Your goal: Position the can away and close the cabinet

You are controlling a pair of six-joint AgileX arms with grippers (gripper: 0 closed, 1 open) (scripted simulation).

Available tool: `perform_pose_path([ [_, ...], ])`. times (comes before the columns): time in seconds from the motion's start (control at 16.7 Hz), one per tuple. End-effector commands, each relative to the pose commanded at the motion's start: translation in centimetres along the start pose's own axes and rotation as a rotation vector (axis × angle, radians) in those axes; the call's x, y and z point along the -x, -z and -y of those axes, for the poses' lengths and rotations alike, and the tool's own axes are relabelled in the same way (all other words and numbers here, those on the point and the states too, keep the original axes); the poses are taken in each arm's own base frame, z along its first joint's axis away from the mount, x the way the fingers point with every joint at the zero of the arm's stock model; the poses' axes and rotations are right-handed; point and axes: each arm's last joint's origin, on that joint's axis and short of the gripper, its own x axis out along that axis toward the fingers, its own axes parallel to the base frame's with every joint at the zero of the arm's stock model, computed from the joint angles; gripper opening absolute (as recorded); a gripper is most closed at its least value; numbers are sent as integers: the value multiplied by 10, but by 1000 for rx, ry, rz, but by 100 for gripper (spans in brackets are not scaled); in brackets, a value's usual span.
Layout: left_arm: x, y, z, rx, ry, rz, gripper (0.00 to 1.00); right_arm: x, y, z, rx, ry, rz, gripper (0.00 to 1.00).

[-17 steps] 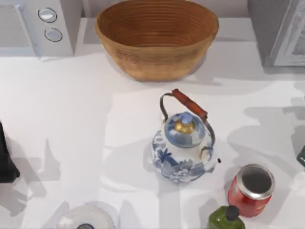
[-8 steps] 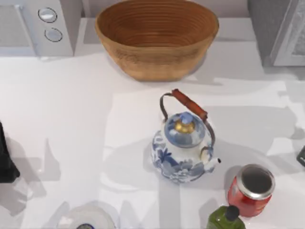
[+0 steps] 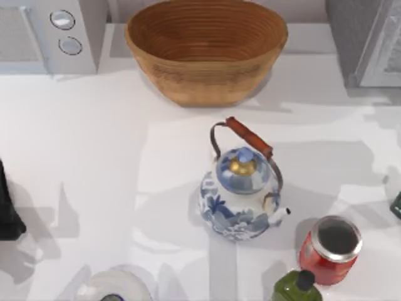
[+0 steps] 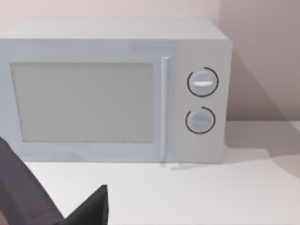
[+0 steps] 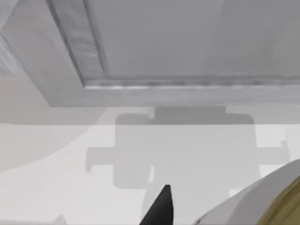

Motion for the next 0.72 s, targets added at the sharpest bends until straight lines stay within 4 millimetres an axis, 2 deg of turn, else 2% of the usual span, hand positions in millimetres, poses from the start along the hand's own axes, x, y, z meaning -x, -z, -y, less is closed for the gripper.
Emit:
perform_pose_path([
  [0.18,0,0,0,0,0,0,100,9,12,-3,1,9,-2,0],
  [0.3,0,0,0,0,0,0,100,24,28,-7,5,17,16,0],
  [0.54,0,0,0,0,0,0,100,74,69,-20,23,27,168,0],
  [0.72,0,0,0,0,0,0,100,114,109,-29,35,28,386,0],
])
